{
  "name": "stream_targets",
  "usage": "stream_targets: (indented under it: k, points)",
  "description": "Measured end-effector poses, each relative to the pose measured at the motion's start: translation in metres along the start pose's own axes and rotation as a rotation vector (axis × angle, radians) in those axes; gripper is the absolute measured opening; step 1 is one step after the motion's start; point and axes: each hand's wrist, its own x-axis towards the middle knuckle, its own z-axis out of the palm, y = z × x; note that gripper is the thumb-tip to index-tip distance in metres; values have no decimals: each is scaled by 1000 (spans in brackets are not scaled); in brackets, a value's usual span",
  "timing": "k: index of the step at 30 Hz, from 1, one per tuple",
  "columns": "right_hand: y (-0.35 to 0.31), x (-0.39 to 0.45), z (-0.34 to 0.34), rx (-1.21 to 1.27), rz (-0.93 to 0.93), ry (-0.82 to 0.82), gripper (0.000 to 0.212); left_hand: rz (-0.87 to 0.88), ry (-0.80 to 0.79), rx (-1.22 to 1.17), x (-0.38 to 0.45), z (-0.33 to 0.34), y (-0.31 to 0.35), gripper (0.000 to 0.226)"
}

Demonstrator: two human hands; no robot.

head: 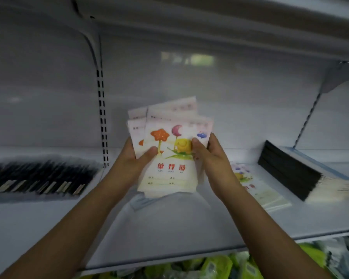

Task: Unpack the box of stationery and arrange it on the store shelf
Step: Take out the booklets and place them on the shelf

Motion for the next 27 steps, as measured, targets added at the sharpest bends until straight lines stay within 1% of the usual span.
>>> stream_targets:
  k: [2,3,5,6,9,12,14,15,16,17,18,19,20,21,22,23,24,25,27]
  points:
    - [15,-7,-5,-28,63,1,26,-103,-16,108,-9,9,-24,41]
    - [24,-12,-6,-67,88,-3,28,-143,-44,200,-13,14,-34,48]
    - [41,-16,-6,-145,123,11,32,-186,-101,371,-17,24,-45,58]
    - [47,-15,-8,-163,127,42,32,-199,-114,406,-15,30,-45,59]
    - [43,-7,-28,-210,136,181,28,-196,-176,413,-9,55,-34,52]
    - [25,8,-73,-341,111,303,21,-169,-314,342,-8,95,-17,44]
    - [13,18,-108,-468,152,331,14,-175,-378,339,-8,125,-9,35]
    - [14,25,-127,-544,211,326,11,-176,-390,388,-8,138,-7,31]
    - [20,33,-146,-671,288,290,14,-173,-393,494,-8,150,-6,32]
    - [26,37,-160,-854,391,200,25,-161,-393,638,-9,161,-10,43]
    - [37,40,-173,-1037,504,98,39,-155,-408,783,-11,171,-16,60]
    - [50,39,-183,-1181,599,17,54,-149,-448,890,-16,180,-21,78]
    - [58,35,-189,-1267,651,-30,61,-142,-506,956,-22,190,-25,95]
    - [62,29,-191,-1266,659,-26,59,-126,-558,994,-28,200,-28,109]
    - [64,25,-192,-1223,641,13,51,-105,-590,1023,-34,209,-31,119]
    - [63,21,-192,-1172,605,46,41,-72,-592,1049,-38,216,-34,123]
    - [63,19,-193,-1128,587,62,34,-28,-569,1062,-39,222,-38,119]
    - [65,19,-196,-1118,573,64,32,8,-538,1051,-37,225,-43,109]
    - [64,18,-205,-1151,553,77,33,43,-525,946,-30,225,-48,84]
